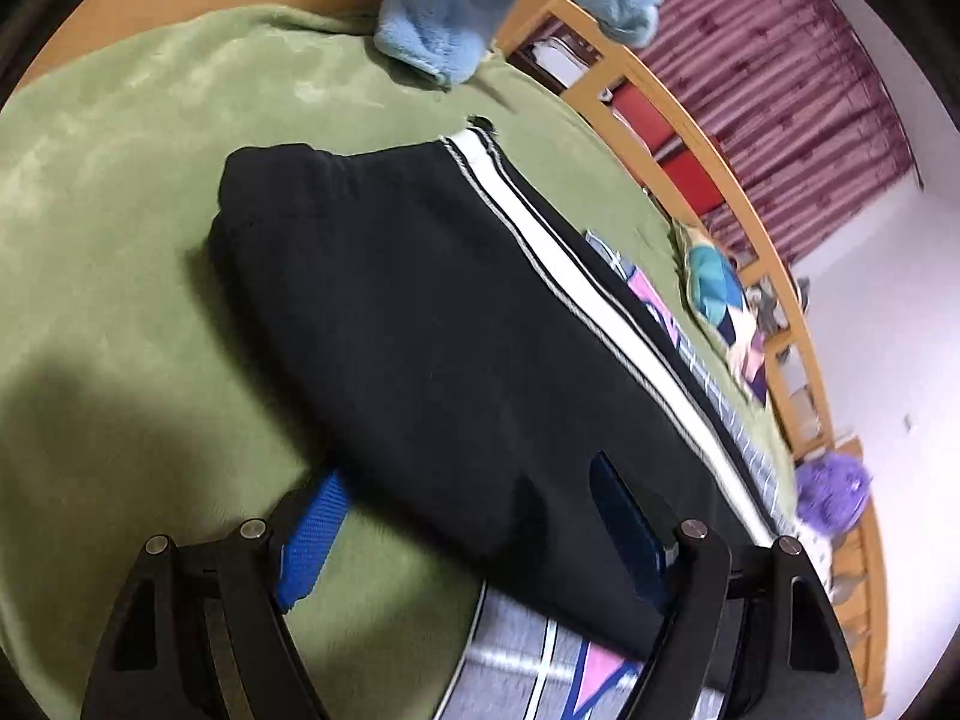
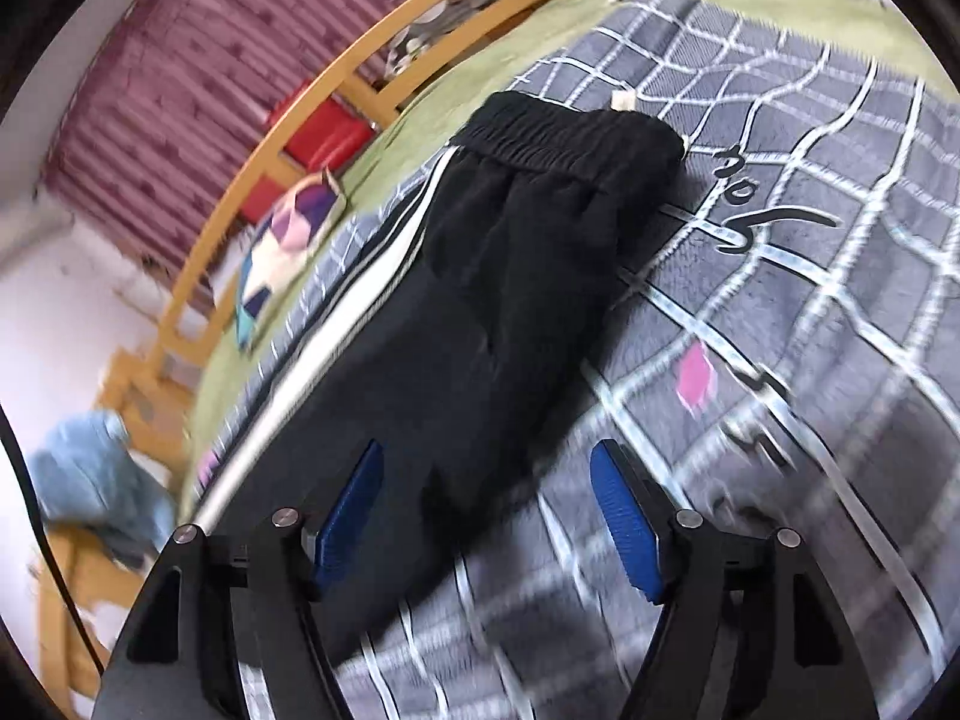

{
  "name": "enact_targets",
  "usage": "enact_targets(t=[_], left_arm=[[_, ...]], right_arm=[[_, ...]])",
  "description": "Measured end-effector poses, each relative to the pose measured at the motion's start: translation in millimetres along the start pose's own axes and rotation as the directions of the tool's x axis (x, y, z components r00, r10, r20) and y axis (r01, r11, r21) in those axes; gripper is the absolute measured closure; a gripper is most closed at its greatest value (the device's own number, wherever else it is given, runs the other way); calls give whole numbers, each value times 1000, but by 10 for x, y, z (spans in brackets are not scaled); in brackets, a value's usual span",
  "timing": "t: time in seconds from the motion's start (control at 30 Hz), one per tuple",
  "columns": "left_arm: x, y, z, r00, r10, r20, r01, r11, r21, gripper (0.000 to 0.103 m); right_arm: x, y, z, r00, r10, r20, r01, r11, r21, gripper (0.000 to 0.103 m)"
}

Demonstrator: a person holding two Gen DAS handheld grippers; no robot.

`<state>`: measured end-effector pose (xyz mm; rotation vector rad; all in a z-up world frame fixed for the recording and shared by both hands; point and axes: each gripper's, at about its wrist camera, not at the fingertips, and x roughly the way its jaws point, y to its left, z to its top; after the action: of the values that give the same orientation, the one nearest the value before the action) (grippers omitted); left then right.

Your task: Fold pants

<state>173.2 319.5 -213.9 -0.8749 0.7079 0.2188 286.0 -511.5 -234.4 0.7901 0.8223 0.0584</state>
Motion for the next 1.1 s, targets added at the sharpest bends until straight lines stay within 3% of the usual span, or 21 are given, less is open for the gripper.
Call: enact_targets(t=[0.07,0.13,0.17,0.2,0.23,0.27,0.3,0.37,0.5,0.6,0.7,0.8,0.9,0.93,1.0,1.03,1.1], left_arm=[[73,-11,57,1000,5,16,-5,1000,-7,27],[115,-67,85,999,28,21,-28,1000,5,35],[147,-101,110,999,42,21,-42,999,14,46],[178,-129,137,998,53,17,-53,998,21,68],[212,-157,171,998,59,7,-59,998,33,82],[246,-199,218,998,55,-18,-54,997,50,93],[224,-240,252,999,51,-17,-50,997,53,93],[60,-377,318,999,46,0,-46,995,89,93],[-518,-696,364,1000,-21,23,17,984,175,93],[-990,-851,139,1000,-9,25,2,966,258,93],[-1269,-703,-128,999,-39,-17,42,968,246,93],[-1271,-463,-479,997,18,-69,-1,970,244,93],[-1109,-236,-768,986,143,-85,-117,958,262,91],[-1064,-182,-818,980,177,-88,-148,952,266,88],[-1033,-69,-845,961,255,-105,-223,944,244,55],[-1072,-34,-839,951,291,-105,-261,937,230,49],[-1156,2,-858,951,292,-98,-265,938,224,40]], right_arm=[[174,-29,127,1000,0,5,0,1000,14,32],[317,-22,257,1000,-3,27,2,1000,27,32],[386,-1,325,999,-9,32,8,999,32,32],[453,31,383,999,-17,32,16,999,32,34],[532,70,445,999,-27,28,26,999,24,40],[622,117,487,998,-54,22,53,998,13,64],[683,147,513,995,-95,18,95,995,2,82],[690,215,578,994,-112,9,112,994,-7,87],[132,517,726,997,-35,69,39,997,-66,89],[-319,700,698,995,-66,81,77,986,-148,89],[-688,508,583,995,-70,66,79,987,-138,89],[-926,166,386,996,-84,27,86,990,-116,88],[-790,-239,139,989,-126,-73,121,990,-72,79],[-736,-374,63,988,-126,-91,122,991,-49,76],[-769,-561,-58,990,-107,-88,107,994,-7,60],[-852,-595,-96,992,-101,-72,102,995,0,57],[-1049,-599,-136,994,-106,-24,106,994,-22,51]])
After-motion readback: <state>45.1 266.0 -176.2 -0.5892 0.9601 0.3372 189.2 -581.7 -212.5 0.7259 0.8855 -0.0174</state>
